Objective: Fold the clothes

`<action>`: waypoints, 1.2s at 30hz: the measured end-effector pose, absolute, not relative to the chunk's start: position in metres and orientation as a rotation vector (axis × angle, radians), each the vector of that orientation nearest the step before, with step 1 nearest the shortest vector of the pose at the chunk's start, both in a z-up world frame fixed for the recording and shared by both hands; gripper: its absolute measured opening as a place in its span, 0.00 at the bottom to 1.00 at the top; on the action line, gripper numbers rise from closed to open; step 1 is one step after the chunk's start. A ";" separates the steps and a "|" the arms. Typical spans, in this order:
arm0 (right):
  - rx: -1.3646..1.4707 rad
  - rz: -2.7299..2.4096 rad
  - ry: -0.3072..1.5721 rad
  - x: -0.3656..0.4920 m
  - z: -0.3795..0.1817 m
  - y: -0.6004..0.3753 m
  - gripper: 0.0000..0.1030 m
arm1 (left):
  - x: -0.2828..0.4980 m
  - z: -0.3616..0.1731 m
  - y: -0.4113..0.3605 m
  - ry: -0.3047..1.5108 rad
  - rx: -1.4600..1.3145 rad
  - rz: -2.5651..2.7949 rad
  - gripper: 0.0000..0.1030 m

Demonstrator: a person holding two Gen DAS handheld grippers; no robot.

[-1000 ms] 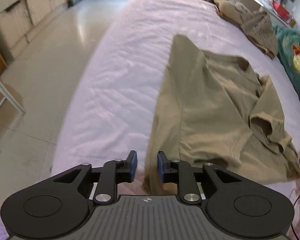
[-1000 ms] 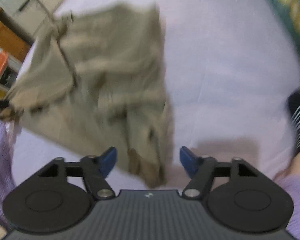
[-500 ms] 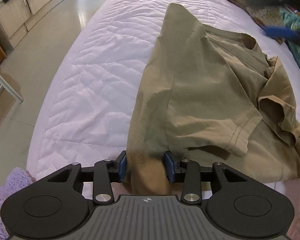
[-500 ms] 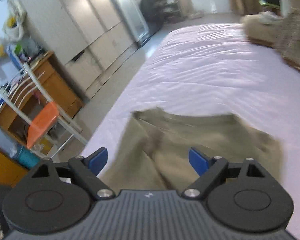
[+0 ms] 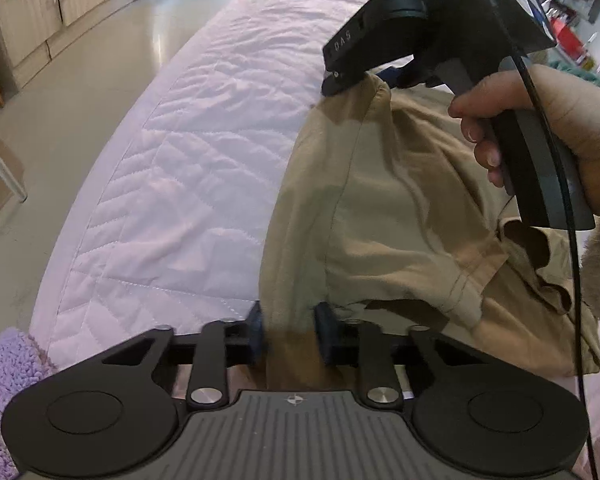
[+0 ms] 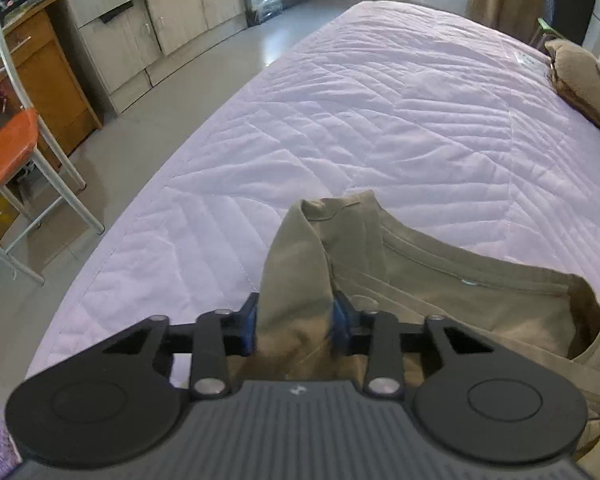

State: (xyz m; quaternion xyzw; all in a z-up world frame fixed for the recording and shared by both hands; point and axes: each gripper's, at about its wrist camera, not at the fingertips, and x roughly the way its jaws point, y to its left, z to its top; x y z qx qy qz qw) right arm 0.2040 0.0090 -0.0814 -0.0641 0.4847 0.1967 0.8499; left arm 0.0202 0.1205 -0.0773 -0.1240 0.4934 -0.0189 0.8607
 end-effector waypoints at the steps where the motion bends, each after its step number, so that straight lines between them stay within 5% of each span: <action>1: -0.126 0.421 1.020 0.203 -0.079 0.006 0.22 | 0.019 -0.076 0.121 1.025 -0.270 -0.044 0.13; 16: 0.188 0.509 0.920 0.208 -0.013 -0.115 0.14 | 0.010 -0.004 0.046 0.833 -0.358 -0.346 0.11; 28: 0.597 0.342 0.922 0.190 -0.084 -0.308 0.14 | 0.044 -0.055 -0.112 0.981 -0.248 -0.573 0.11; 36: 0.468 0.330 0.927 0.192 -0.094 -0.320 0.18 | 0.055 -0.083 -0.148 1.059 -0.205 -0.595 0.18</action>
